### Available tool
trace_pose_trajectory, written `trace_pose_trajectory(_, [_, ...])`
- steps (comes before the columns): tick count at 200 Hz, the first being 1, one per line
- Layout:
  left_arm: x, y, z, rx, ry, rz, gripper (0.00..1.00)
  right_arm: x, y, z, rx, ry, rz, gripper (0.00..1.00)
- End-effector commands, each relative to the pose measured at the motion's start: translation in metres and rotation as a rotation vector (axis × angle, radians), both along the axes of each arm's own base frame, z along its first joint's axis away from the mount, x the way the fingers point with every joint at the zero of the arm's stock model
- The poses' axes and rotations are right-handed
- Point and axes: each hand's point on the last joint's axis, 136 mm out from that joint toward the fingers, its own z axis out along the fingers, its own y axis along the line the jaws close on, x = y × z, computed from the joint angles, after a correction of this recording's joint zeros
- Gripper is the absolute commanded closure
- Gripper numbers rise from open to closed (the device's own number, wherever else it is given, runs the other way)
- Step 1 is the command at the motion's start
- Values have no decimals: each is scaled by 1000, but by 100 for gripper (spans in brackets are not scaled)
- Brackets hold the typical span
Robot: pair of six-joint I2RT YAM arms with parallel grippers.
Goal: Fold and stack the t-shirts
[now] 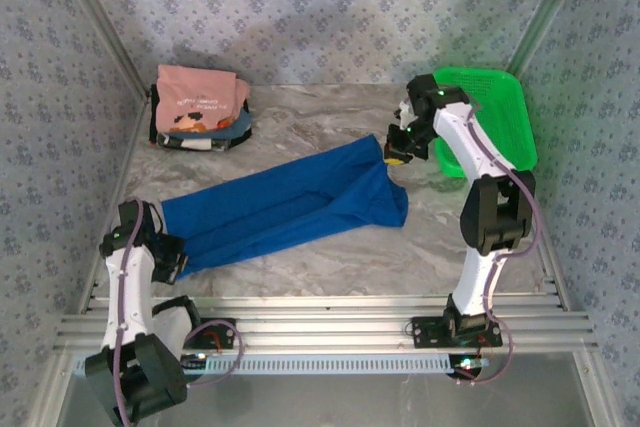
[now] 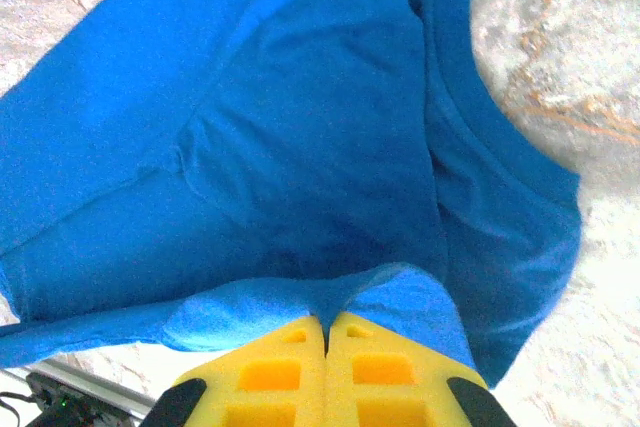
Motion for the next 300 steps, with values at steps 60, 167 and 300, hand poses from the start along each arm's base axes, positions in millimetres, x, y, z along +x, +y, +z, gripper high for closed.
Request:
trace_pose_trajectory(60, [23,23,-6,10,31,20,100,30,24,-13,-37,-48,67,100])
trace_pose_trajectory(167, [49,35,-11,-22,32,10,100,63,33,-20,-43,-83,48,100])
trace_pose_trajectory(300, [75,44,-35,-59,83,-62,100,77,32,-42,-78,-51,27,100])
